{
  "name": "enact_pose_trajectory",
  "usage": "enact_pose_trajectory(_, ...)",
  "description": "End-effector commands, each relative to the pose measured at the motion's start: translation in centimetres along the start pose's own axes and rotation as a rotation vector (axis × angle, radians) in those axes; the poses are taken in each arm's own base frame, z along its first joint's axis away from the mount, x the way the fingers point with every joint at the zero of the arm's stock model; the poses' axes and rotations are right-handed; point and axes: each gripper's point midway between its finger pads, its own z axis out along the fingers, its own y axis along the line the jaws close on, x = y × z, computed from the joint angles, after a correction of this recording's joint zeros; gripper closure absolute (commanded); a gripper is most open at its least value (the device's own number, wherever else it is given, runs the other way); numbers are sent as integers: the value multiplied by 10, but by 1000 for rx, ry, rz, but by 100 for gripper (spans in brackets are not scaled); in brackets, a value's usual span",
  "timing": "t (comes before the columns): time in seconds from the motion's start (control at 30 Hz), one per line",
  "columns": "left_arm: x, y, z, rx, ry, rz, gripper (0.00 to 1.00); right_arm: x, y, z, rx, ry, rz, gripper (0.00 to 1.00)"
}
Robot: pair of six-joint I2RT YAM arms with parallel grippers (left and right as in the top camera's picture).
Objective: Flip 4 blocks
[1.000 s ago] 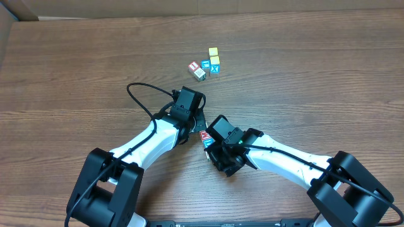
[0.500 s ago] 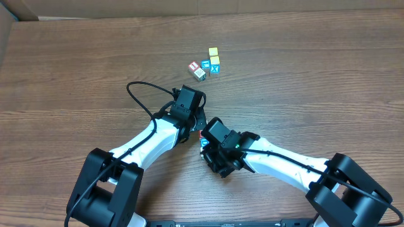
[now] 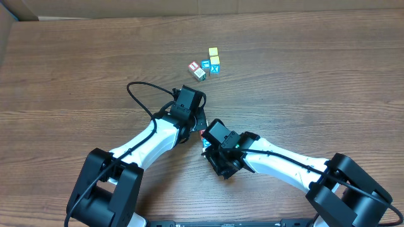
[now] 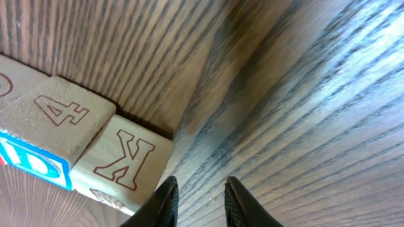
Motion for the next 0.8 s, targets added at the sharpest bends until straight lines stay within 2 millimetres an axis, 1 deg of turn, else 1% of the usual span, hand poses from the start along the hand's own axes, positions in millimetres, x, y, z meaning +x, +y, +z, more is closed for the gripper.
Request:
enact_pose_trajectory(0.0, 24, -4, 6, 20, 85, 46, 89, -4, 16, -10, -63, -31, -1, 72)
enact_pose_trajectory(0.13, 22, -4, 6, 19, 76, 45, 88, -3, 15, -10, -60, -20, -1, 73)
enact_pose_trajectory(0.23, 13, -5, 4, 25, 61, 35, 87, -3, 14, -10, -55, -20, -1, 83)
enact_pose_trajectory(0.27, 10, -6, 3, 27, 55, 32, 87, -3, 13, -10, -49, -22, 0, 84)
enact_pose_trajectory(0.43, -13, -7, -2, 40, 16, 1, 85, -6, 3, -11, -10, -34, 7, 84)
enact_pose_trajectory(0.5, -24, -7, -6, 45, -4, -13, 83, -6, 3, -11, -10, -34, 2, 83)
enact_pose_trajectory(0.67, -45, -7, -16, 75, -36, -46, 83, -3, 18, -17, -57, -27, -122, 83)
enact_pose_trajectory(0.73, -50, -5, -21, 75, -33, -60, 84, -3, 25, -22, -74, -27, -166, 83)
enact_pose_trajectory(0.77, -52, -3, -24, 69, -30, -66, 86, -4, 28, -25, -82, -29, -190, 84)
